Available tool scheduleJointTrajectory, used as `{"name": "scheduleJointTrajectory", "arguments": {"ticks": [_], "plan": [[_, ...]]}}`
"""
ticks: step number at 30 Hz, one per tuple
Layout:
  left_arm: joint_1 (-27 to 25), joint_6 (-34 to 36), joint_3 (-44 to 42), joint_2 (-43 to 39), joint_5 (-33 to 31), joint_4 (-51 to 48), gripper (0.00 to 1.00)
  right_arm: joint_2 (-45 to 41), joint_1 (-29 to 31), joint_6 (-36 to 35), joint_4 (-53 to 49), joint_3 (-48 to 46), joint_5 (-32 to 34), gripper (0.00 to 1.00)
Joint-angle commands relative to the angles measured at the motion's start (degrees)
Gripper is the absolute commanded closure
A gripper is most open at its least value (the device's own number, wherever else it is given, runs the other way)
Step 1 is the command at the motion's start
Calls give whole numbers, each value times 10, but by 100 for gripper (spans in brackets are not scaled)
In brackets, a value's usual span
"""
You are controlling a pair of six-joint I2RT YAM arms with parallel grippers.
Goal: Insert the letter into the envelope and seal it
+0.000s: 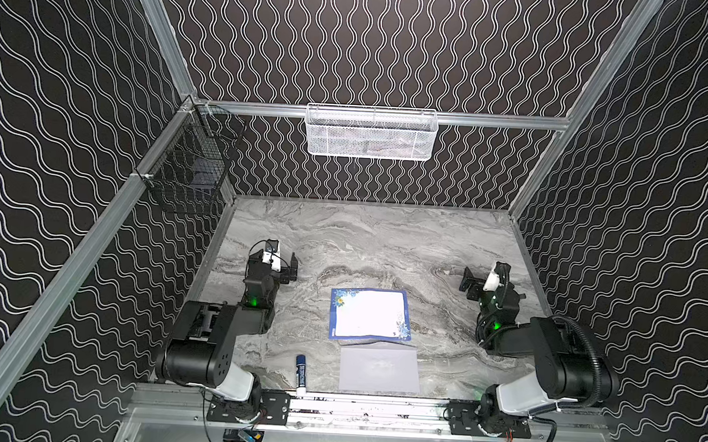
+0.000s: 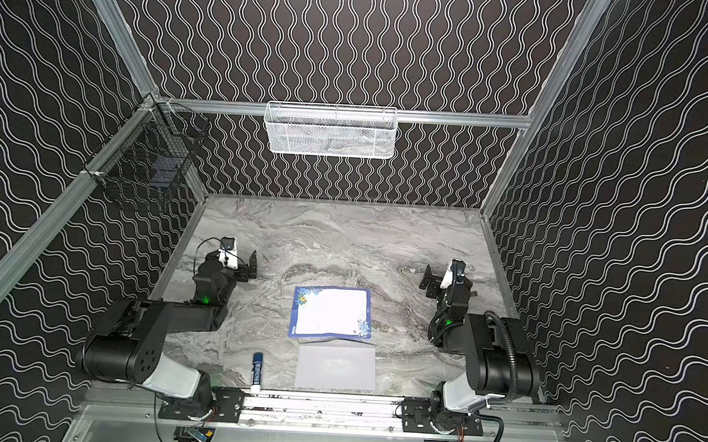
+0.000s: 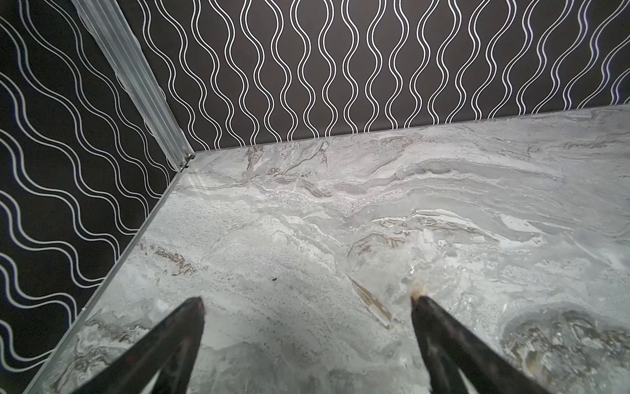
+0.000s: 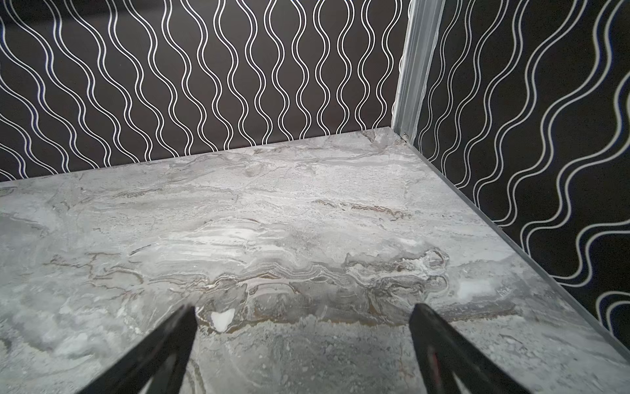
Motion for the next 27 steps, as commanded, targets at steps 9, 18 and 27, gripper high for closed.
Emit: {"name": "scheduleJointTrajectory", "arguments": {"ticks": [9,18,27], "plan": [[0,5,1,-3,5,8,1,-2,0,-1,7,-1,-6,0],[0,5,2,-3,5,8,1,-2,0,-2,11,-2,-5,0],[0,8,2,-2,3,7,1,-3,0,0,14,-4,7,0]]}}
